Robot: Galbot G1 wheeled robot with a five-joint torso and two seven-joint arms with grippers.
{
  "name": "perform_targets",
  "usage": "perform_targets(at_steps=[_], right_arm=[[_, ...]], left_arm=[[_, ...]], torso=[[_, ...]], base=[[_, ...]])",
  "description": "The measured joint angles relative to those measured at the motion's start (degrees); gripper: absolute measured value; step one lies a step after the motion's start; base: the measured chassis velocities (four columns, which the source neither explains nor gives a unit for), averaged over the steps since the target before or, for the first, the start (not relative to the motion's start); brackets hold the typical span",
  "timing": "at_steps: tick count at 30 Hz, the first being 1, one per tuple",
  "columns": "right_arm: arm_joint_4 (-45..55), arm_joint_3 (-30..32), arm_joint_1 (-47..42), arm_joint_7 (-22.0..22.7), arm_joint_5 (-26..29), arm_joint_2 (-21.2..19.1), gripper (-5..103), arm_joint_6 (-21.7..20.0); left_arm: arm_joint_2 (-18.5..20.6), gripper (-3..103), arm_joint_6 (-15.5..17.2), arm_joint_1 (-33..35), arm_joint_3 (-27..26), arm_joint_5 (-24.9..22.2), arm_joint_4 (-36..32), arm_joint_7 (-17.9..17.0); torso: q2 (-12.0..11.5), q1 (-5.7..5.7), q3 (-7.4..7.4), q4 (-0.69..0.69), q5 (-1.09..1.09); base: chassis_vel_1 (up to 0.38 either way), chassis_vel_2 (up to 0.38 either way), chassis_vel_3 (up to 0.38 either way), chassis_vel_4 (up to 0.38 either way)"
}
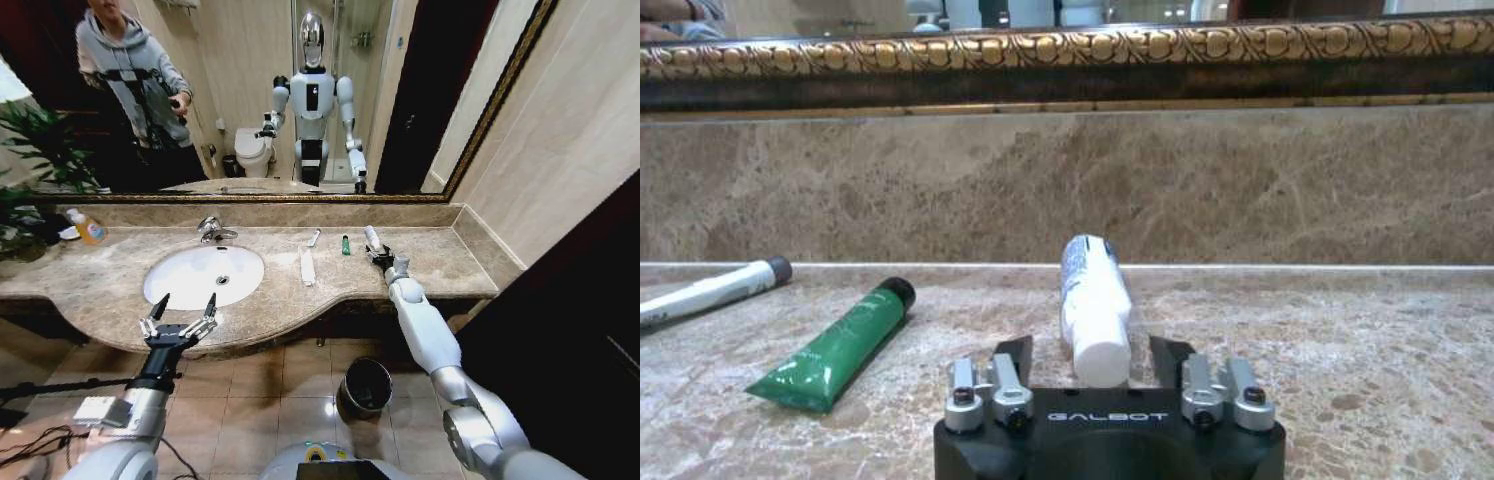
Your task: Pick up the trash from the sink and place it in the trash bin.
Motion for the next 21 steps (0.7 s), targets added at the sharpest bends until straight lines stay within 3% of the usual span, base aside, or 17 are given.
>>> perform_targets(at_steps=[3, 5, 12, 21], right_arm=[[0.7, -0.2, -0.3, 0.1, 0.3, -0.2, 49, -0.1], [1.0, -0.2, -0.4, 0.1, 0.3, -0.3, 49, -0.1], [2.2, -0.4, -0.8, 0.2, 0.6, -0.7, 26, -0.9], [5.1, -0.4, -2.7, 0.4, 1.0, -1.1, 24, -1.1]], left_arm=[[0.0, 100, 0.0, 0.0, 0.0, 0.0, 0.0, 0.0], [0.0, 100, 0.0, 0.0, 0.0, 0.0, 0.0, 0.0], [0.0, 100, 0.0, 0.0, 0.0, 0.0, 0.0, 0.0], [0.0, 100, 0.0, 0.0, 0.0, 0.0, 0.0, 0.0]], torso=[[0.0, 0.0, 0.0, 0.0, 0.0], [0.0, 0.0, 0.0, 0.0, 0.0], [0.0, 0.0, 0.0, 0.0, 0.0], [0.0, 0.0, 0.0, 0.0, 0.01]], base=[[0.0, 0.0, 0.0, 0.0], [0.0, 0.0, 0.0, 0.0], [0.0, 0.0, 0.0, 0.0], [0.0, 0.0, 0.0, 0.0]])
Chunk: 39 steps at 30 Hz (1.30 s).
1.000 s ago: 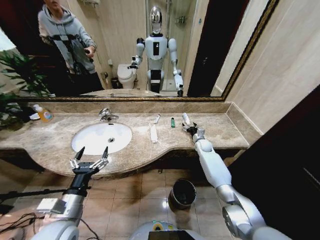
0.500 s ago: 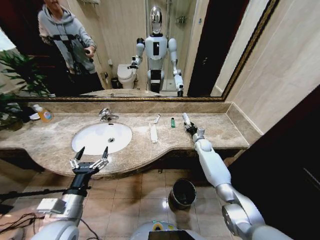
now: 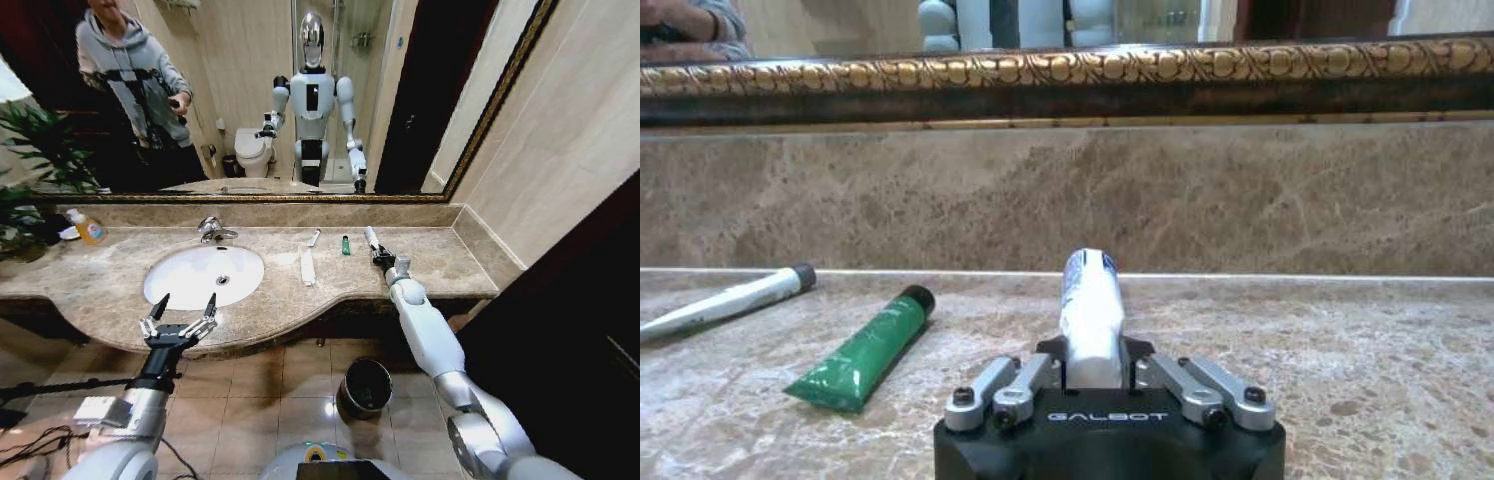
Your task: Pick up the trash from the sink and place it in the trash bin.
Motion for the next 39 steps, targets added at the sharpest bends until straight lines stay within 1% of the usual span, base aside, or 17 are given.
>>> perform_targets(at_steps=[8, 11, 12, 18, 19, 21, 22, 24, 25, 26, 28, 29, 31, 33, 36, 37, 39], right_arm=[[8.6, 1.8, -5.2, 0.3, 0.1, -3.4, 24, 1.5], [17.7, 3.4, -12.6, 1.2, 1.1, -6.8, 24, 1.7], [17.7, 3.4, -12.6, 1.2, 1.1, -6.8, 24, 1.7], [33.4, 7.3, -25.6, 2.3, 3.4, -9.7, 24, 2.1], [33.4, 7.3, -25.6, 2.3, 3.4, -9.7, 24, 2.1], [36.7, 9.5, -30.5, 1.1, 3.7, -9.8, 24, 4.8], [38.1, 10.4, -33.2, 0.4, 3.1, -9.5, 24, 6.6], [38.5, 10.6, -34.1, 0.2, 2.8, -9.4, 24, 7.2], [41.5, 12.3, -40.5, -0.8, 1.7, -8.3, 24, 9.8], [41.5, 12.3, -40.5, -0.8, 1.7, -8.3, 24, 9.8], [44.9, 14.3, -48.1, -1.6, 0.8, -6.3, 24, 12.4], [44.9, 14.3, -48.1, -1.6, 0.8, -6.3, 24, 12.4], [45.8, 15.6, -54.1, -2.2, -1.4, -3.5, 24, 15.4], [45.4, 16.1, -56.4, -2.6, -2.8, -2.2, 24, 16.4], [40.6, 16.6, -61.7, -3.2, -6.9, 1.3, 24, 21.6], [40.6, 16.6, -61.7, -3.2, -6.9, 1.3, 24, 21.6], [37.6, 16.0, -63.5, -3.6, -9.3, 2.9, 24, 23.9]], left_arm=[[0.0, 100, 0.0, 0.0, 0.0, 0.0, 0.0, 0.0], [0.0, 100, 0.0, 0.0, 0.0, 0.0, 0.0, 0.0], [0.0, 100, 0.0, 0.0, 0.0, 0.0, 0.0, 0.0], [0.0, 100, 0.0, 0.0, 0.0, 0.0, 0.0, 0.0], [0.0, 100, 0.0, 0.0, 0.0, 0.0, 0.0, 0.0], [0.0, 100, 0.0, 0.0, 0.0, 0.0, 0.0, 0.0], [0.0, 100, 0.0, 0.0, 0.0, 0.0, 0.0, 0.0], [0.0, 100, 0.0, 0.0, 0.0, 0.0, 0.0, 0.0], [0.0, 100, 0.0, 0.0, 0.0, 0.0, 0.0, 0.0], [0.0, 100, 0.0, 0.0, 0.0, 0.0, 0.0, 0.0], [0.0, 100, 0.0, 0.0, 0.0, 0.0, 0.0, 0.0], [0.0, 100, 0.0, 0.0, 0.0, 0.0, 0.0, 0.0], [0.0, 100, 0.0, 0.0, 0.0, 0.0, 0.0, 0.0], [0.0, 100, 0.0, 0.0, 0.0, 0.0, 0.0, 0.0], [0.0, 100, 0.0, 0.0, 0.0, 0.0, 0.0, 0.0], [0.0, 100, 0.0, 0.0, 0.0, 0.0, 0.0, 0.0], [0.0, 100, 0.0, 0.0, 0.0, 0.0, 0.0, 0.0]], torso=[[0.0, 0.0, 0.0, 0.0, 0.0], [0.0, 0.0, 0.0, -0.02, 0.0], [0.0, 0.0, 0.0, -0.02, 0.0], [0.0, 0.0, -0.01, 0.01, -0.02], [0.0, 0.0, -0.01, 0.01, -0.02], [0.0, -0.01, -0.01, -0.01, -0.02], [0.0, 0.0, -0.01, -0.01, -0.02], [0.0, -0.01, -0.01, -0.01, -0.01], [0.0, 0.0, -0.01, 0.01, 0.0], [0.0, 0.0, -0.01, 0.01, 0.0], [0.0, -0.01, -0.02, -0.01, -0.03], [0.0, -0.01, -0.02, -0.01, -0.03], [0.0, -0.01, -0.02, -0.01, -0.01], [0.0, -0.01, -0.01, -0.02, -0.01], [0.0, -0.01, -0.01, -0.01, 0.0], [0.0, -0.01, -0.01, -0.01, 0.0], [0.0, -0.01, -0.01, -0.02, -0.02]], base=[[0.0, 0.0, 0.0, 0.0], [0.0, 0.0, 0.0, 0.0], [0.0, 0.0, 0.0, 0.0], [0.0, 0.0, 0.0, 0.0], [0.0, 0.0, 0.0, 0.0], [0.0, 0.0, 0.0, 0.0], [0.0, 0.0, 0.0, 0.0], [0.0, 0.0, 0.0, 0.0], [0.0, 0.0, 0.0, 0.0], [0.0, 0.0, 0.0, 0.0], [0.0, 0.0, 0.0, 0.0], [0.0, 0.0, 0.0, 0.0], [0.0, 0.0, 0.0, 0.0], [0.0, 0.0, 0.0, 0.0], [0.0, 0.0, 0.0, 0.0], [0.0, 0.0, 0.0, 0.0], [0.0, 0.0, 0.0, 0.0]])
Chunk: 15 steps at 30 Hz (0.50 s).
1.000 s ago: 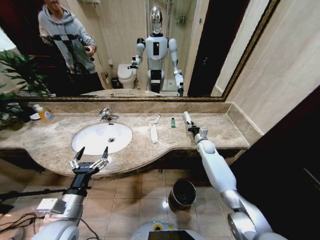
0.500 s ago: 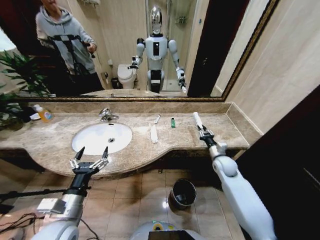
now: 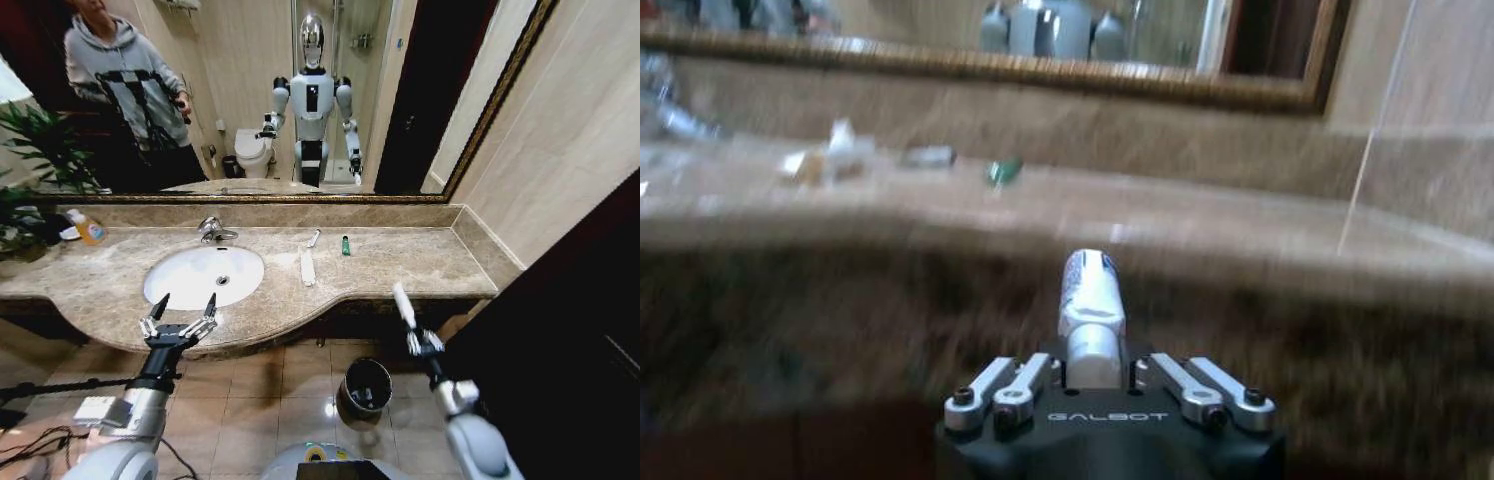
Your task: Pick up the trash from the sink and place it in the trash bin.
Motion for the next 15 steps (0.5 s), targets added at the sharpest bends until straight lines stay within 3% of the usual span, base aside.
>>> perform_targets(at_steps=[9, 15], right_arm=[[-11.0, -2.1, 1.4, -0.4, -5.3, 2.1, 24, 3.0], [-19.8, -4.2, 5.1, -1.6, -6.0, 2.3, 24, -0.6]], left_arm=[[0.0, 100, 0.0, 0.0, 0.0, 0.0, 0.0, 0.0], [0.0, 100, 0.0, 0.0, 0.0, 0.0, 0.0, 0.0]], torso=[[0.0, 0.01, 0.0, 0.01, 0.0], [0.0, 0.01, 0.01, 0.01, 0.0]], base=[[0.0, 0.0, 0.0, 0.0], [0.0, 0.0, 0.0, 0.0]])
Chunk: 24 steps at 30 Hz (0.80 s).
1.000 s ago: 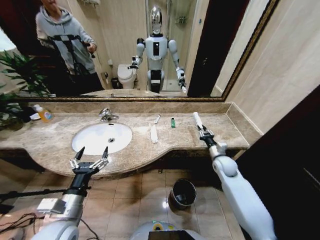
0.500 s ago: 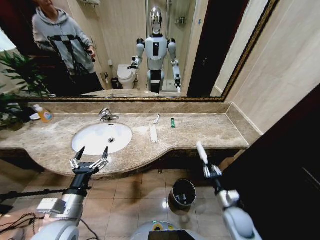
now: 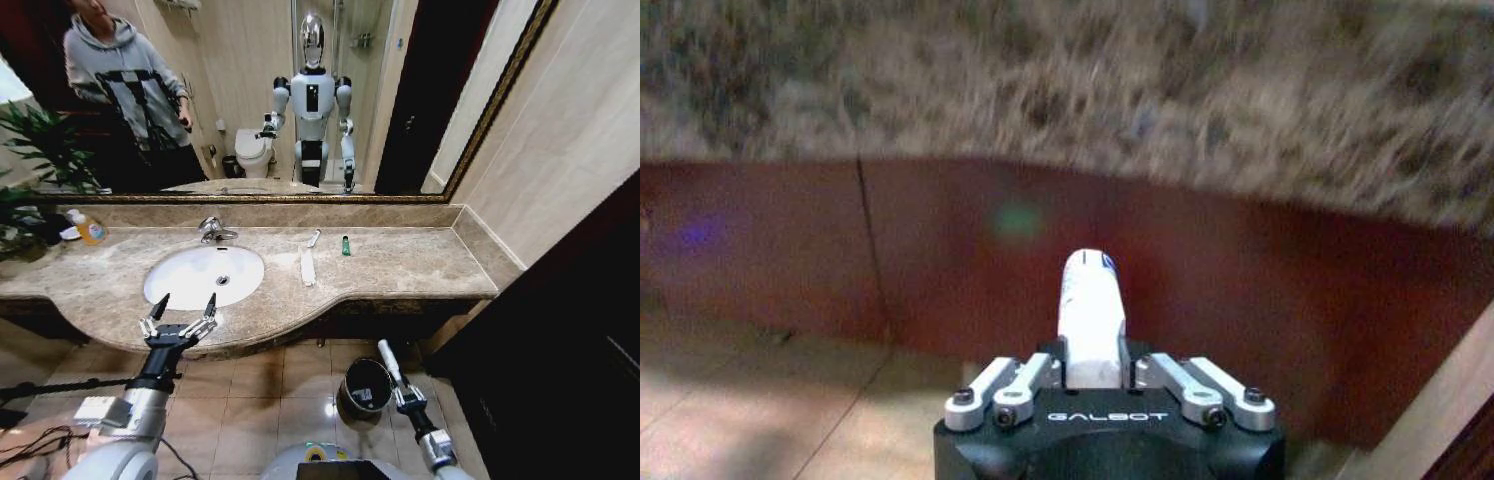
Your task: Pick up the trash from the sink and place it in the trash bin.
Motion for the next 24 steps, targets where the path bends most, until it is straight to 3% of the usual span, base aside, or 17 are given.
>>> perform_targets(at_steps=[12, 24], right_arm=[[-17.5, -1.3, 11.6, -3.8, -8.3, 1.2, 24, -2.9], [-34.5, -1.2, 22.0, -4.1, -11.3, 2.2, 20, -0.9]], left_arm=[[0.0, 100, 0.0, 0.0, 0.0, 0.0, 0.0, 0.0], [0.0, 100, 0.0, 0.0, 0.0, 0.0, 0.0, 0.0]], torso=[[0.0, 0.0, 0.0, 0.0, 0.0], [0.0, 0.0, 0.0, 0.0, 0.0]], base=[[0.0, 0.0, 0.0, 0.0], [0.0, 0.0, 0.0, 0.0]])
